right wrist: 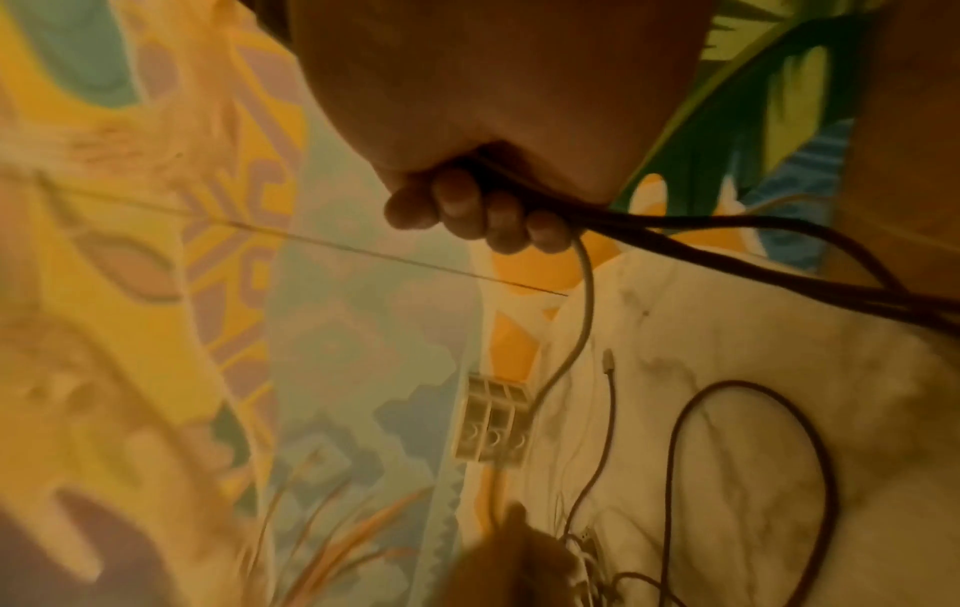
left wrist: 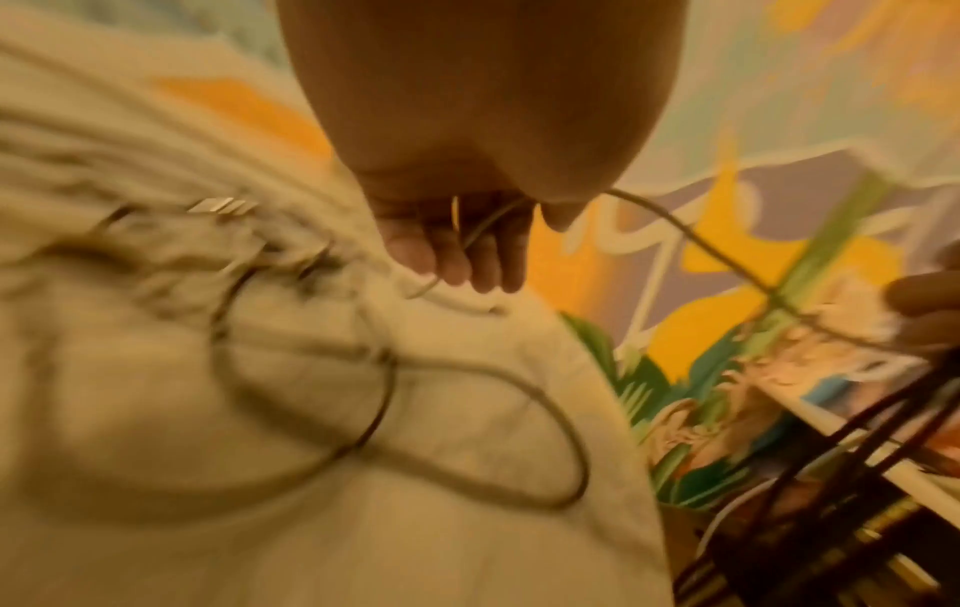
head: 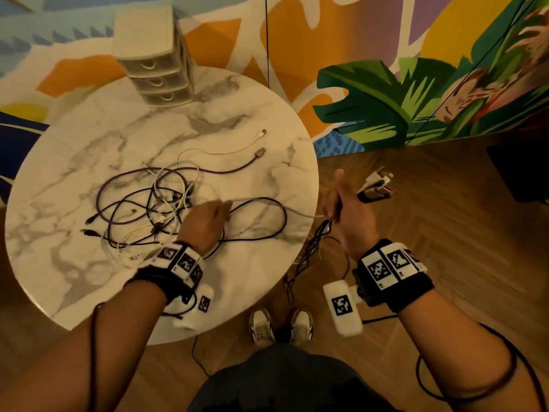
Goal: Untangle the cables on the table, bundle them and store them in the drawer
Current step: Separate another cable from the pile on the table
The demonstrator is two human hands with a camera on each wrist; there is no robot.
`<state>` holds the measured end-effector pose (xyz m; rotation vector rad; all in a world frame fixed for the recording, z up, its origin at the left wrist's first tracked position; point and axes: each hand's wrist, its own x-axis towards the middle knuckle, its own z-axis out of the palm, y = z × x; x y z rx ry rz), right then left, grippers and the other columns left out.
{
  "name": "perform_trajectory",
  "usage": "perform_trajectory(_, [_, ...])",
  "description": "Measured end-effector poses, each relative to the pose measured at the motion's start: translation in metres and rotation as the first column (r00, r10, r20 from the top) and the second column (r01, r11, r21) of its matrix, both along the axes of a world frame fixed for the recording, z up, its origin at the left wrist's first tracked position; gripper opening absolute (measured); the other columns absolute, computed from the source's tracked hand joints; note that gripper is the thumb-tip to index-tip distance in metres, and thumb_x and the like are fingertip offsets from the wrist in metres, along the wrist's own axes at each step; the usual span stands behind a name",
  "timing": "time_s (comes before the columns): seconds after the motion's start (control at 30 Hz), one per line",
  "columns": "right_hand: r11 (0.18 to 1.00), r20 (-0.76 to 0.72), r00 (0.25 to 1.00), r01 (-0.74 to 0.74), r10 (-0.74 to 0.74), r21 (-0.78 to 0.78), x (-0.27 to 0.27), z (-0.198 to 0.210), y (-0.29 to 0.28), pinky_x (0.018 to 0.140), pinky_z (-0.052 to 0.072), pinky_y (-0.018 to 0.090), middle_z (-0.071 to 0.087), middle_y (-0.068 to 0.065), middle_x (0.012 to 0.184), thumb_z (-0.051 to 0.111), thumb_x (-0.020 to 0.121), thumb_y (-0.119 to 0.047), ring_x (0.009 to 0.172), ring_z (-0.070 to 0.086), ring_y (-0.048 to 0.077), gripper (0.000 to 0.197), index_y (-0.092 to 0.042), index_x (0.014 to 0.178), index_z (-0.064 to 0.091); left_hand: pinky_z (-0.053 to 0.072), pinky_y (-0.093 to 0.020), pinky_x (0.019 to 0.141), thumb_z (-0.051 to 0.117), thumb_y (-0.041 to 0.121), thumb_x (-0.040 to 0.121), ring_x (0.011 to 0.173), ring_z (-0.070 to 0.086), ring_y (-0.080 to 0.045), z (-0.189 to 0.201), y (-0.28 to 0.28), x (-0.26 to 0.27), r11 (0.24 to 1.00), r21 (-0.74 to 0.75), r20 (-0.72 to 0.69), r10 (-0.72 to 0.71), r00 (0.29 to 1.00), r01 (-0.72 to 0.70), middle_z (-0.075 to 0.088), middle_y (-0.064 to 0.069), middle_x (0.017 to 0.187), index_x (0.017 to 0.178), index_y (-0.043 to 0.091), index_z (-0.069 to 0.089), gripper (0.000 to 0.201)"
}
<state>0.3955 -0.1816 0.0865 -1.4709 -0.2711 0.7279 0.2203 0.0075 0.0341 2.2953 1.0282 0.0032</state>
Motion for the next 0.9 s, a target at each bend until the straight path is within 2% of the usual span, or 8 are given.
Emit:
perform_trajectory(0.07, [0.985, 0.006, 0.988, -0.154, 0.155, -0.073, -0.009, 0.009, 0.004, 0.046, 0.028, 0.019, 0.04, 0.0, 0.041, 0.031, 0.101, -0.041, 0.039, 0.031, 0.009, 0.065, -0.005, 0.05, 0.048, 0.045, -0.036, 0.071, 0.028, 0.048, 0.098, 0.083, 0.061, -0.033, 0.037, -0.002, 0.024, 0.981, 0.186, -0.134, -0.024, 0.991, 0.049, 0.067, -0.012, 0.087, 0.082, 0.011, 0.064, 0.054])
perform_trajectory(0.17, [0.904, 0.012, 0.924, -0.37, 0.381, -0.216, -0.027, 0.015, 0.016, 0.046, 0.029, 0.02, 0.039, 0.003, 0.043, 0.025, 0.099, -0.048, 0.036, 0.032, 0.007, 0.072, 0.006, 0.077, 0.066, 0.04, -0.034, 0.063, 0.035, 0.035, 0.098, 0.082, 0.062, -0.032, 0.079, -0.042, 0.059, 0.849, 0.434, -0.361, -0.142, 0.922, 0.3, 0.064, -0.01, 0.087, 0.09, 0.014, 0.063, 0.037])
perform_trajectory(0.3, [0.935, -0.082, 0.961, -0.276, 0.264, -0.222, -0.033, 0.014, 0.023, 0.047, 0.036, 0.02, 0.045, 0.001, 0.052, 0.039, 0.1, -0.04, 0.044, 0.041, 0.007, 0.044, -0.015, 0.064, 0.046, 0.035, -0.032, 0.062, 0.043, 0.02, 0.091, 0.08, 0.059, -0.023, 0.09, -0.096, 0.068, 0.743, 0.464, -0.371, -0.331, 0.867, 0.482, 0.062, -0.003, 0.091, 0.097, 0.016, 0.058, 0.016])
perform_trajectory(0.43, [0.958, -0.139, 0.981, -0.166, 0.136, -0.233, -0.032, 0.005, 0.017, 0.039, 0.03, 0.016, 0.038, 0.005, 0.056, 0.041, 0.1, -0.027, 0.046, 0.035, 0.01, 0.035, -0.009, 0.073, 0.053, 0.037, -0.033, 0.064, 0.039, 0.02, 0.096, 0.086, 0.06, -0.025, 0.063, -0.096, 0.058, 0.812, 0.393, -0.181, -0.393, 0.902, 0.432, 0.061, -0.003, 0.105, 0.116, 0.015, 0.053, 0.025])
perform_trajectory(0.6, [0.985, -0.065, 0.995, -0.084, 0.075, -0.15, -0.014, -0.007, 0.011, 0.044, 0.022, 0.024, 0.033, 0.007, 0.046, 0.029, 0.103, -0.029, 0.039, 0.024, 0.013, 0.053, 0.002, 0.097, 0.071, 0.039, -0.033, 0.078, 0.044, 0.022, 0.097, 0.095, 0.058, -0.032, -0.001, -0.063, 0.014, 0.956, -0.141, -0.101, -0.272, 0.957, 0.257, 0.061, -0.014, 0.099, 0.093, 0.008, 0.062, 0.024])
perform_trajectory(0.67, [0.991, -0.045, 0.998, -0.046, 0.041, -0.123, -0.004, -0.006, 0.007, 0.043, 0.022, 0.023, 0.035, 0.003, 0.043, 0.027, 0.103, -0.032, 0.039, 0.025, 0.013, 0.055, 0.001, 0.098, 0.071, 0.04, -0.034, 0.079, 0.044, 0.025, 0.096, 0.094, 0.059, -0.034, -0.012, -0.043, -0.008, 0.969, -0.204, -0.082, -0.16, 0.984, 0.141, 0.063, -0.017, 0.096, 0.088, 0.009, 0.062, 0.026])
perform_trajectory(0.83, [0.977, -0.006, 0.981, -0.195, 0.196, -0.084, -0.015, 0.001, 0.008, 0.043, 0.026, 0.016, 0.036, 0.007, 0.05, 0.022, 0.101, -0.043, 0.039, 0.03, 0.008, 0.059, -0.005, 0.111, 0.067, 0.047, -0.039, 0.073, 0.037, 0.038, 0.096, 0.086, 0.061, -0.033, 0.038, -0.022, 0.01, 0.985, 0.17, 0.12, -0.037, 0.992, 0.016, 0.066, -0.013, 0.093, 0.091, 0.01, 0.062, 0.038])
perform_trajectory(0.9, [0.951, -0.008, 0.955, -0.297, 0.297, -0.086, -0.031, 0.005, 0.014, 0.043, 0.027, 0.016, 0.035, 0.007, 0.049, 0.026, 0.101, -0.04, 0.039, 0.03, 0.008, 0.057, 0.0, 0.107, 0.067, 0.043, -0.037, 0.063, 0.037, 0.033, 0.099, 0.085, 0.062, -0.033, 0.061, -0.042, 0.027, 0.899, 0.401, -0.044, -0.173, 0.984, 0.176, 0.064, -0.009, 0.097, 0.098, 0.014, 0.06, 0.03])
